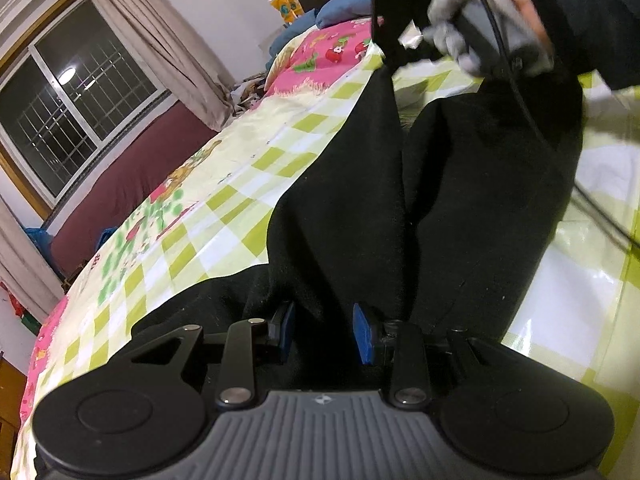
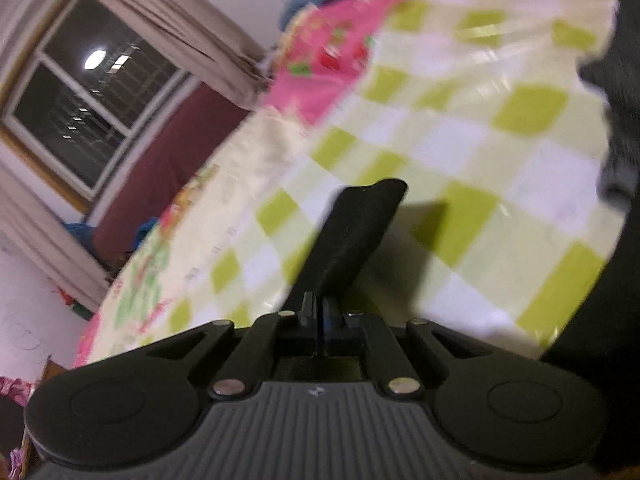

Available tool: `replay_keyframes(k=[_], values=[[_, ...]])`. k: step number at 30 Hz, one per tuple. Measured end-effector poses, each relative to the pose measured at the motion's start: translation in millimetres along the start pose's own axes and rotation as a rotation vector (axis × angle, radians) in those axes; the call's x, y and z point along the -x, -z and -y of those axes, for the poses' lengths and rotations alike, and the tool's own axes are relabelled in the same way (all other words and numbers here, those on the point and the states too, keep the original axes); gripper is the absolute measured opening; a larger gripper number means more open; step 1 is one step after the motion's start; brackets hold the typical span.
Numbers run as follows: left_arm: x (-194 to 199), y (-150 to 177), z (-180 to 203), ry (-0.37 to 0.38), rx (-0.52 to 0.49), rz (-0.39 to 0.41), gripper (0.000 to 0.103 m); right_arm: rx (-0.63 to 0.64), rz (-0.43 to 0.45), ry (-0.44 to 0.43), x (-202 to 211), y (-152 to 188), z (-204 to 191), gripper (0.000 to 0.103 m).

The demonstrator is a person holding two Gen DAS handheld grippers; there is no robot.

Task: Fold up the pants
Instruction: 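Lay the pants legs flat on the quilt with both tools, aligning them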

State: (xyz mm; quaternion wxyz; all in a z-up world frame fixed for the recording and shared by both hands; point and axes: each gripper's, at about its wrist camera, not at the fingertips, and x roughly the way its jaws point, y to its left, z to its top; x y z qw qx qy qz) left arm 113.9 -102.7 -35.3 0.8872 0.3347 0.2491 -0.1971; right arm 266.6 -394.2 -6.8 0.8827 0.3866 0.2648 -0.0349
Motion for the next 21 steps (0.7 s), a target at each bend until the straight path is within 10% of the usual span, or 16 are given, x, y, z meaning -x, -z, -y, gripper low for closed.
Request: replay_keyframes(k=[13,21], values=[[50.6,-20.9,-15.4,-0.05,0.016,0.098,0.048,0.08,0.132,-0.232,146.3,-23.8,-40.5,0.003],[40.4,4.4,28.4,0.037,-0.092,-0.018,0.05,-0.065,0.026,0.087,168.3,51.1,92.0,0.004]])
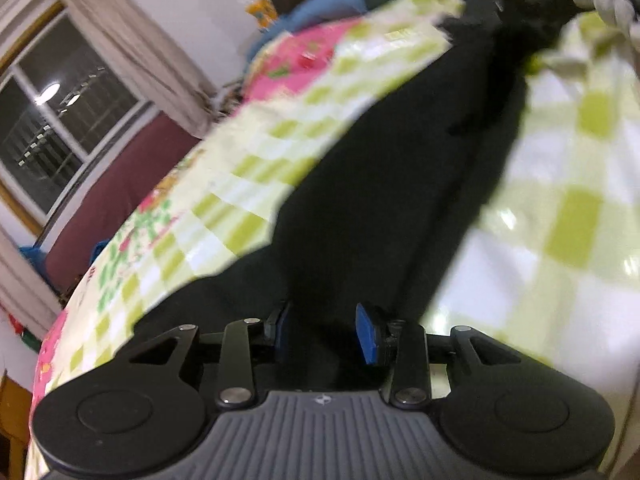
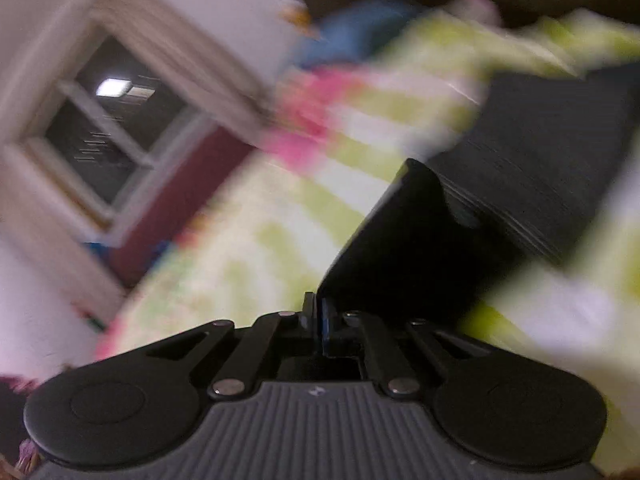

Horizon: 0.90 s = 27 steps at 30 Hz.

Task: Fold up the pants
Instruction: 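Lay the pants legs flat on the quilt with both tools, aligning them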

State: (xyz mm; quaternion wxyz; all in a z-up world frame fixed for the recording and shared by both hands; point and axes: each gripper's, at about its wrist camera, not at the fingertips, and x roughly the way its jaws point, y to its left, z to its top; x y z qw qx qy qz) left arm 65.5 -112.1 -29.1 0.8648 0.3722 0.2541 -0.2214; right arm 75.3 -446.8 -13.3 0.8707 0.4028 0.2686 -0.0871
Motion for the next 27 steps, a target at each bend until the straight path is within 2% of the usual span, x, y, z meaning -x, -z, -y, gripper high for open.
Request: replay_keyframes(k=[2,4,7,9,10,11,12,14,18,23,27], values=[[0.5,0.1,7.5,-0.012,-0.043,-0.011,0.05,-0.056,-0.045,0.005,-12.3,6.5,24.3,0.007],[2.8,-3.1,8.8,-0.017,-0.052,-0.016,0.05,-0.108,-0.027,-0.029,-14.4,6.6,31.8,0.009],[3.7,-8.1,5.9,-0.015,-0.038,-0.023,0.051,-0.107,0.006,-0.06,-18.0,1.1,28.7,0.014],[2.8,-10.6,6.9,-0.019,-0.039,-0.024,0.051,-0.112,0.013,-0.07,-23.7,-4.6,27.1,0.035],[1.7,-10.7,7.4,-0.021,-0.043,-0.025,0.051,-0.118,0.02,-0.079,-27.4,-8.0,26.2,0.037],[1.4,-10.7,8.6,-0.022,-0.048,-0.025,0.051,-0.117,0.028,-0.087,-30.1,-10.2,25.6,0.037],[1.1,-10.6,9.5,-0.022,-0.054,-0.026,0.051,-0.106,0.035,-0.083,-33.9,-13.0,23.1,0.03],[0.4,-9.2,10.5,-0.023,-0.064,-0.023,0.051,-0.072,0.034,-0.049,-35.5,-20.0,14.9,0.007],[7.5,-14.7,10.2,-0.023,-0.067,0.018,0.052,-0.01,0.051,-0.115,-24.1,-34.1,-16.7,0.007],[14.0,-26.1,12.9,-0.029,-0.06,0.087,0.065,0.039,0.089,-0.219,-7.5,-61.1,-64.0,0.007],[7.5,-36.9,23.8,-0.039,-0.081,0.117,0.067,0.061,0.063,-0.22,-10.5,-68.8,-86.0,0.007]])
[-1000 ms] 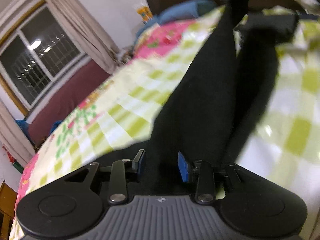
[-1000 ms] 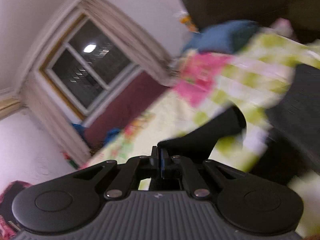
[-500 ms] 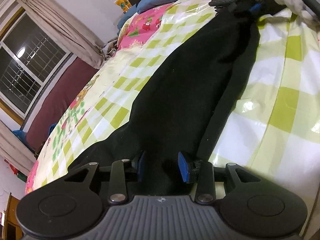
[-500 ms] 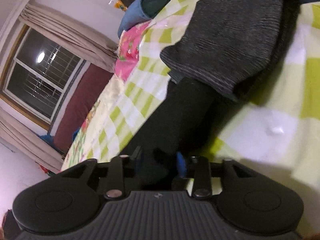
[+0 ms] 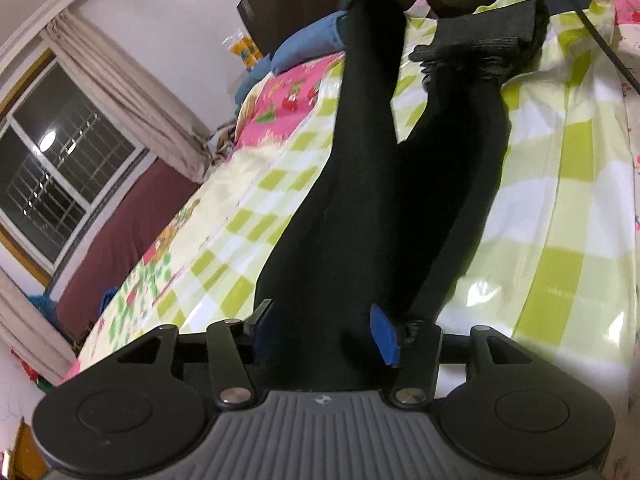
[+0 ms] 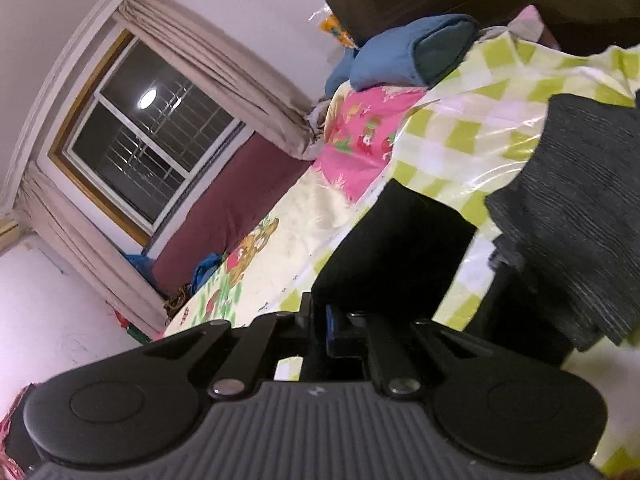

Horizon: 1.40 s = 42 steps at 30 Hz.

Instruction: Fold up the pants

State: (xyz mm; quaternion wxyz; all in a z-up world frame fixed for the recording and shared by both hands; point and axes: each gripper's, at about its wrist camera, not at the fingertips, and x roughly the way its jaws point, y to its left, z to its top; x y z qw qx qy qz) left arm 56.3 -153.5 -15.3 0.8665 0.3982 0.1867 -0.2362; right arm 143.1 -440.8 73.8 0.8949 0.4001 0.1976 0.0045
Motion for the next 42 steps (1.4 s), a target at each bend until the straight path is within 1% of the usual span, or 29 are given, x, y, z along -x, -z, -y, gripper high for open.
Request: replay_keyframes(k=[3,7,8,11,13,16,18,19,20,22,24,26,29,31,32,33,35,37,39,40,42], values=[[-12.8,-7.3,5.6,-0.015,-0.013,0.007,0.068,-0.006,-0.019,-0.025,-2.0,-3.5,-11.5,0.007],[-29.8,-14.5,4.5,-0.049,-0.004,-0.029,0.067,0.016,-0.034,-0.041,-5.0,-10.8,-28.7,0.007],[-28.0,-16.8,3.2,-0.053,0.004,-0.023,0.067,0.026,-0.034,-0.043,-6.2,-12.4,-33.1,0.007],[-10.8,-24.8,-0.8,-0.047,0.042,0.038,0.067,0.044,-0.028,-0.068,-8.1,-17.9,-46.9,0.007],[-9.4,-30.0,4.6,-0.069,0.032,0.057,0.068,0.045,-0.022,-0.085,-8.1,-21.0,-53.3,0.007],[-22.4,-32.3,14.7,-0.082,0.011,0.04,0.068,0.05,-0.017,-0.099,-8.1,-24.7,-60.8,0.007],[-31.1,-32.0,11.0,-0.096,0.012,0.013,0.068,0.06,-0.019,-0.101,-7.2,-26.1,-64.6,0.007],[-32.1,-31.4,3.2,-0.105,0.027,0.003,0.063,0.065,-0.02,-0.1,-6.8,-26.7,-65.9,0.007],[-31.5,-30.8,-6.8,-0.111,0.042,-0.002,0.055,0.075,-0.023,-0.098,-7.9,-27.6,-66.8,0.007],[-29.5,-30.6,-33.4,-0.129,0.052,-0.015,0.049,0.088,-0.034,-0.088,-14.0,-31.1,-71.6,0.007],[-28.0,-33.3,-62.6,-0.168,0.05,-0.024,0.047,0.094,-0.058,-0.089,-28.3,-39.1,-78.9,0.007],[-22.8,-39.0,-91.9,-0.221,0.059,-0.02,0.045,0.102,-0.067,-0.118,-39.1,-48.9,-92.5,0.007],[-3.7,-47.9,-125.3,-0.264,0.109,0.01,0.045,0.147,-0.032,-0.184,-36.1,-57.2,-113.9,0.007],[10.8,-48.6,-130.2,-0.27,0.13,0.035,0.044,0.167,-0.002,-0.233,-24.4,-56.6,-116.5,0.007],[16.5,-46.8,-126.0,-0.26,0.133,0.044,0.044,0.178,0.009,-0.239,-16.9,-53.1,-113.0,0.007],[21.4,-43.8,-118.3,-0.238,0.132,0.049,0.044,0.18,0.012,-0.227,-10.0,-47.5,-103.8,0.007],[24.4,-34.0,-92.7,-0.163,0.119,0.043,0.044,0.155,-0.008,-0.17,-0.5,-33.7,-74.6,0.007],[19.0,-23.9,-62.1,-0.072,0.096,0.014,0.044,0.127,-0.03,-0.065,6.1,-15.7,-36.2,0.007],[11.0,-15.4,-29.1,0.033,0.067,-0.028,0.044,0.051,-0.081,0.076,3.6,2.8,17.5,0.007],[7.0,-11.7,-12.5,0.085,0.045,-0.05,0.042,0.017,-0.102,0.127,1.2,8.9,38.2,0.007],[3.1,-7.5,13.1,0.14,-0.006,-0.075,0.041,-0.07,-0.151,0.222,-5.0,23.3,84.8,0.007]])
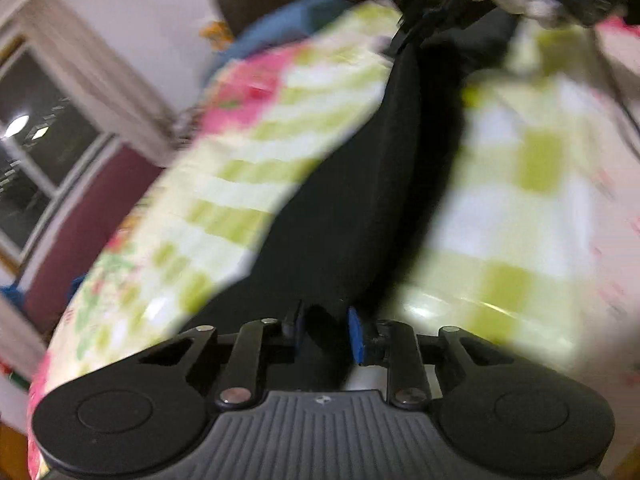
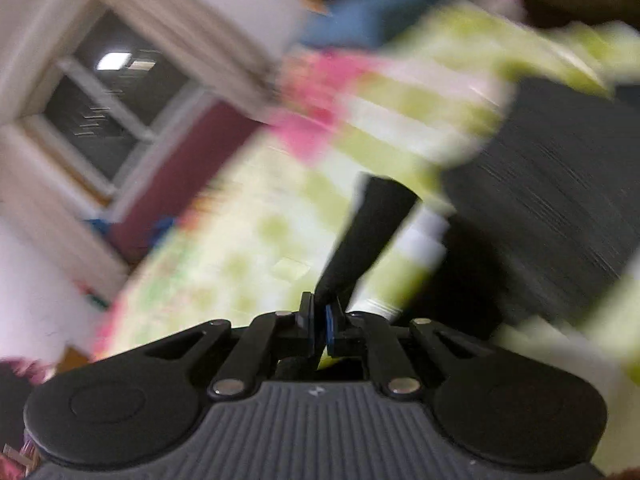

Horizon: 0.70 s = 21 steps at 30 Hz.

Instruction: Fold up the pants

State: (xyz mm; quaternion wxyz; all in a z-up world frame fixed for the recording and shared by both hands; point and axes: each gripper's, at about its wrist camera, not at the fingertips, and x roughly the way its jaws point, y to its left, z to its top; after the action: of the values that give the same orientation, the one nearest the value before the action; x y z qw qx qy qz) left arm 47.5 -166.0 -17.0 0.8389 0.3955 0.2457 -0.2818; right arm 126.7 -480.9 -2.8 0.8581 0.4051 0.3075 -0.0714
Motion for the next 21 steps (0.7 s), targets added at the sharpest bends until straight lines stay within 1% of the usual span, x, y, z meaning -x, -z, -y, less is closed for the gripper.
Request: replay_keyframes(k=[1,3,5,6,7,10,14,15,18,20,21], values=[[-1.5,0.2,8.1,0.018,-0.02,-0.006,0.041,-0.029,-0.011,0.014,-4.1,3.5,12.8,0.007],[-0.6,-2.7,15.2,0.032,-0.044,-0.004,0.041,-0.066,-0.015,0.001,-8.7,10.6,29.9,0.007],[-1.6,-6.2,12.7,0.033,-0.05,-0.003,0.041,-0.051,0.004,-0.009,-8.5,13.9,30.5,0.007],[-2.9,-8.3,10.9,0.031,-0.049,-0.004,0.041,-0.042,0.011,-0.016,-8.2,14.3,28.6,0.009],[-3.0,-7.2,10.9,0.028,-0.046,-0.006,0.041,-0.038,0.01,-0.031,-10.0,13.8,29.2,0.011],[-8.6,-11.6,11.4,0.021,-0.032,-0.01,0.041,-0.062,-0.005,-0.071,-16.6,12.9,32.9,0.014],[-2.2,-10.8,19.7,0.022,-0.04,-0.007,0.041,-0.114,-0.001,-0.094,-19.5,9.1,36.7,0.013],[-0.8,-11.0,20.6,0.022,-0.047,-0.003,0.041,-0.108,0.011,-0.096,-16.2,8.5,35.2,0.01],[2.1,-12.9,20.5,0.02,-0.056,0.012,0.041,-0.033,0.075,-0.069,1.2,4.1,24.5,0.008],[1.7,-13.9,21.0,0.03,-0.049,0.013,0.041,-0.01,0.075,-0.038,2.8,0.6,24.2,0.008],[0.3,-14.2,21.5,0.034,-0.049,0.01,0.041,-0.004,0.072,-0.007,0.4,0.3,25.9,0.011]])
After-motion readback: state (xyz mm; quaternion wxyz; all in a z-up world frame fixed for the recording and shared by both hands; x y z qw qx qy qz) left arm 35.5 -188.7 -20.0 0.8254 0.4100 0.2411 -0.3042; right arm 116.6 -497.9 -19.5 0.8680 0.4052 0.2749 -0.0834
